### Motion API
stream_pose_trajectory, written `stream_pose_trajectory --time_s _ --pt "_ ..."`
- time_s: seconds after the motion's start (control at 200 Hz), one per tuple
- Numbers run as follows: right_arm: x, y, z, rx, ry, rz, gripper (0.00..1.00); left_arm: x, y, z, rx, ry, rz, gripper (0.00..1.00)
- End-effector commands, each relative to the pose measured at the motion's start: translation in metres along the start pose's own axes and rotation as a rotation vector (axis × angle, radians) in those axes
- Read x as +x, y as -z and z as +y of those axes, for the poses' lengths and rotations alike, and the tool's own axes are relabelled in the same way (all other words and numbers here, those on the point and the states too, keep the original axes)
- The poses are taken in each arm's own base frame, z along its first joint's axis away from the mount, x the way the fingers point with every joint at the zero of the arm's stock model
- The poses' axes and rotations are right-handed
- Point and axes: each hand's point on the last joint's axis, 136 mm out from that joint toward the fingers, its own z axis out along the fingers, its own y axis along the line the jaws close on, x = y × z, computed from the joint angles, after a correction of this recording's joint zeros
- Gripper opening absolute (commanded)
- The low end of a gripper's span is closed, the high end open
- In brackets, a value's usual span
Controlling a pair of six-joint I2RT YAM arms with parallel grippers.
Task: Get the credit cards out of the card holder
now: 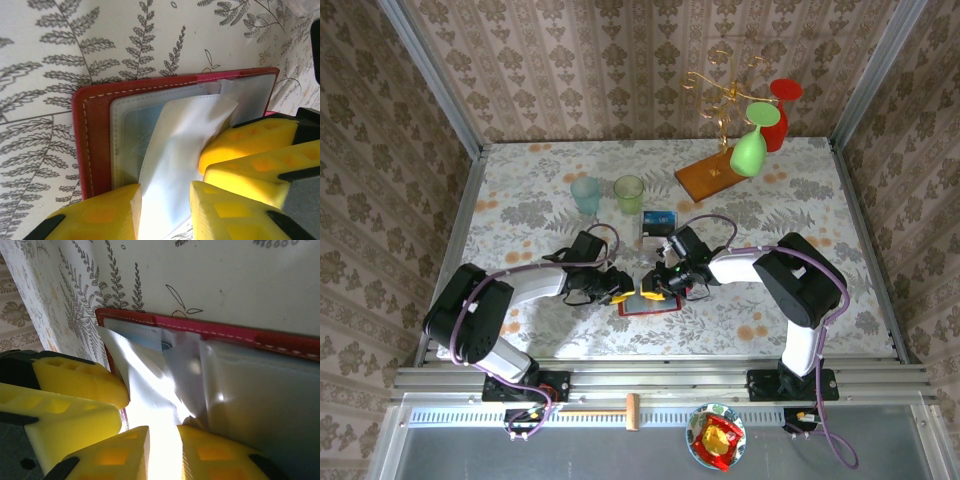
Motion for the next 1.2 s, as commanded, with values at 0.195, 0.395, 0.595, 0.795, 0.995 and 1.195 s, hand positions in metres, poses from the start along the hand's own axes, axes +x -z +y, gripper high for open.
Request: stream_pose_trajectory --time_s 0.195,0.395,0.595,0.795,0.995,1.195 --pt "0.008 -0.002 -0.029 0.073 -0.067 0.009 0.24 -0.003 0.007 0.000 -0.038 -0.004 -0.037 0.38" --pt "0.009 -0.002 -0.029 0.073 -0.069 0.013 0.23 -0.004 0.004 -0.003 -0.025 -0.004 -0.028 0.37" --pt "0.008 -0.001 -0.025 0.062 -0.061 0.009 0.23 -0.006 0.003 -0.015 0.031 -0.019 -0.032 0.27" --pt "0.002 0.010 -0.006 0.029 -0.028 -0.026 0.27 -0.008 0.007 -0.029 0.075 -0.035 -0.039 0.25" --pt "-0.007 0.039 0.008 0.071 0.016 -0.096 0.31 -0.012 0.014 -0.045 0.106 -0.067 -0.044 0.29" --pt "-0.014 0.072 0.007 0.115 0.026 -0.166 0.32 -0.015 0.015 -0.066 0.131 -0.120 -0.023 0.35"
